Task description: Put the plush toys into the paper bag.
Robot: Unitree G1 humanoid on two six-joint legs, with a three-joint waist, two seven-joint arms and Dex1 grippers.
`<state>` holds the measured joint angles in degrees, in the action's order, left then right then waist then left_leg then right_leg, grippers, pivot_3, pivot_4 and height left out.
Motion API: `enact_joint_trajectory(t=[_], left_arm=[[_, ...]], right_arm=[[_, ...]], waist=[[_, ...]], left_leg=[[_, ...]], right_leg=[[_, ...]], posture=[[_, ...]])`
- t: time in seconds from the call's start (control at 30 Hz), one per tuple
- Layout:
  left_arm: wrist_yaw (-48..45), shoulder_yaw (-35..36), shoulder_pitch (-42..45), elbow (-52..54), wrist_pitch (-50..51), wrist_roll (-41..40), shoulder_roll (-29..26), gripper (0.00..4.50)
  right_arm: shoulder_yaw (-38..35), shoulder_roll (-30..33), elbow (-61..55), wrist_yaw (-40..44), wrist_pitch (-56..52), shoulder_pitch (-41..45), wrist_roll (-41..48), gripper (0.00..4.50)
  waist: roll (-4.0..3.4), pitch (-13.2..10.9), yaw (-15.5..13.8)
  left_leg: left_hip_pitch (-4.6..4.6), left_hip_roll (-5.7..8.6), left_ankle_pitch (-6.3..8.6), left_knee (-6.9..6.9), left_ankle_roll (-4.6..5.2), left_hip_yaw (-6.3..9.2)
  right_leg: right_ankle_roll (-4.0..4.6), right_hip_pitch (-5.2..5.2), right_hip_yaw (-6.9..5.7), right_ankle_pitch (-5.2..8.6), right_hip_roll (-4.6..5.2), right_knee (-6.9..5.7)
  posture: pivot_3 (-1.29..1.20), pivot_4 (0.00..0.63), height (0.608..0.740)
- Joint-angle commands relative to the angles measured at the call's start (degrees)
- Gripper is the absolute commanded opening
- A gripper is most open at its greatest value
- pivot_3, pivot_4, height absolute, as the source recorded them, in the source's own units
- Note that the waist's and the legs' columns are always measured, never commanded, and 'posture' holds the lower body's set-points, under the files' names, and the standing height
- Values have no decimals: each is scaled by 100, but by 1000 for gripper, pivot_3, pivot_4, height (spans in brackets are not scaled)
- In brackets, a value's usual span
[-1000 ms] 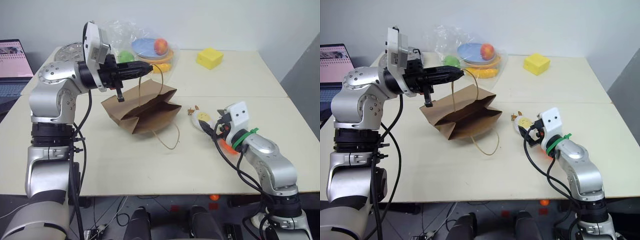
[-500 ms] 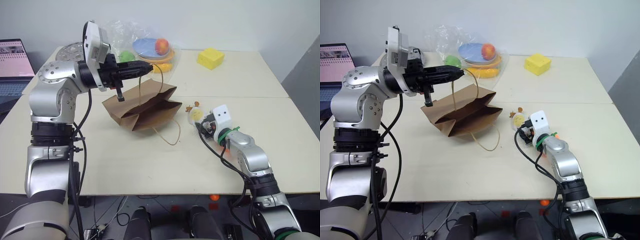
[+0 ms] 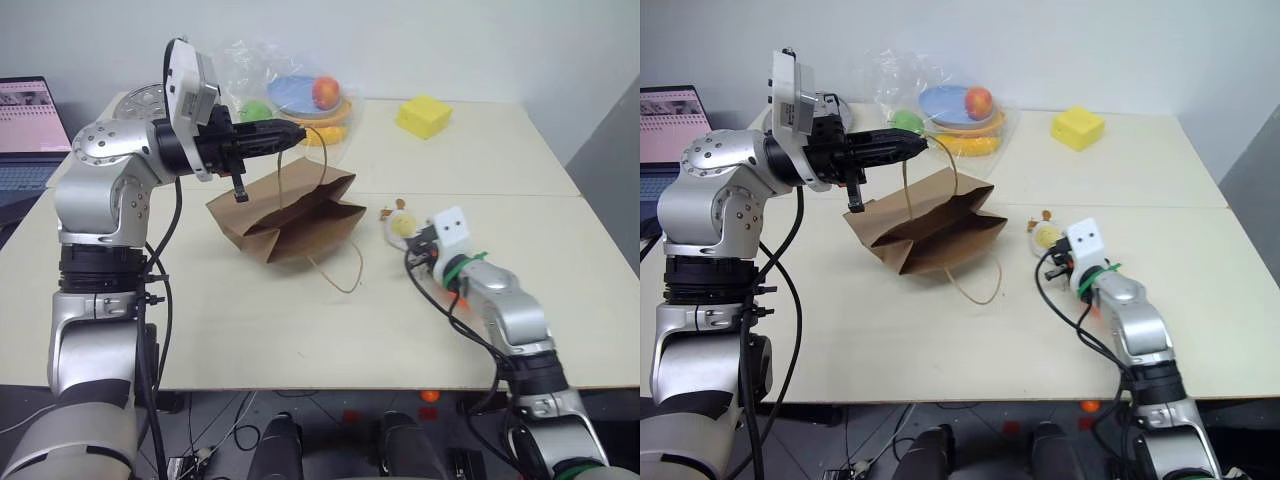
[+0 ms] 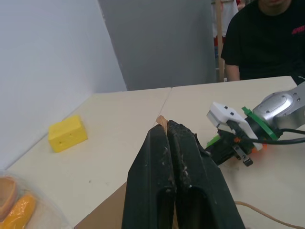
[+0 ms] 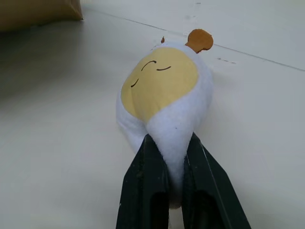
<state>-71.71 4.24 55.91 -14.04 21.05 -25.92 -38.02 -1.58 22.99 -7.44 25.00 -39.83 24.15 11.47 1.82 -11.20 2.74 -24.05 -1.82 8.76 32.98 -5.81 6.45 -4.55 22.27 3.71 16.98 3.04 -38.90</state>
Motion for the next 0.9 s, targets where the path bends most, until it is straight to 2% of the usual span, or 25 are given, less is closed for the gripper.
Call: enact_joint_trajectory(t=[0.03, 0.17, 0.27, 0.5, 0.63, 0.9], left_arm=[[-10, 71, 79, 115, -57, -56, -50, 0], [-28, 53, 90, 112, -65, -60, -23, 0], [-46, 34, 153, 26, -118, -35, 11, 0], [-87, -19, 166, 69, -103, -66, 106, 0], [-109, -26, 154, 90, -97, -76, 122, 0], [-70, -62, -25, 450, 132, -240, 254, 0]], right_arm=[[-509, 650, -1402, 878, -849, -6, 1057, 17], [-674, 895, -2025, 1199, -1910, 251, 2145, 17], [-420, 530, -2092, 834, -2424, 559, 2379, 17], [378, -374, -1676, 112, -2634, 1125, 2150, 17], [533, -598, -1409, -42, -2702, 1358, 2096, 17], [1140, -1289, 95, -197, -2014, 2239, 1435, 17]], waist=[[-1, -2, 10], [-2, -2, 97], [-2, -2, 164], [-2, -2, 168], [-3, -2, 158], [-4, -3, 193]], left_leg=[[0, 0, 0, 0, 0, 1], [12, -2, 1, -2, 1, 1], [14, -2, 0, 0, 2, -3], [5, -2, 0, 2, 2, -1], [4, -2, 0, 0, 2, 2], [6, -2, 0, 0, 2, 1]], right_leg=[[0, 0, 0, 0, 0, 0], [-3, -4, 0, 2, -1, -4], [-4, -4, 4, 3, -1, -6], [0, 1, 3, 0, -1, -6], [0, 2, 0, 0, -1, -5], [1, 2, 1, -1, -1, -8]], posture=[[0, 150, 740], [0, 150, 740], [0, 150, 740], [0, 150, 740], [0, 150, 740], [0, 150, 740]])
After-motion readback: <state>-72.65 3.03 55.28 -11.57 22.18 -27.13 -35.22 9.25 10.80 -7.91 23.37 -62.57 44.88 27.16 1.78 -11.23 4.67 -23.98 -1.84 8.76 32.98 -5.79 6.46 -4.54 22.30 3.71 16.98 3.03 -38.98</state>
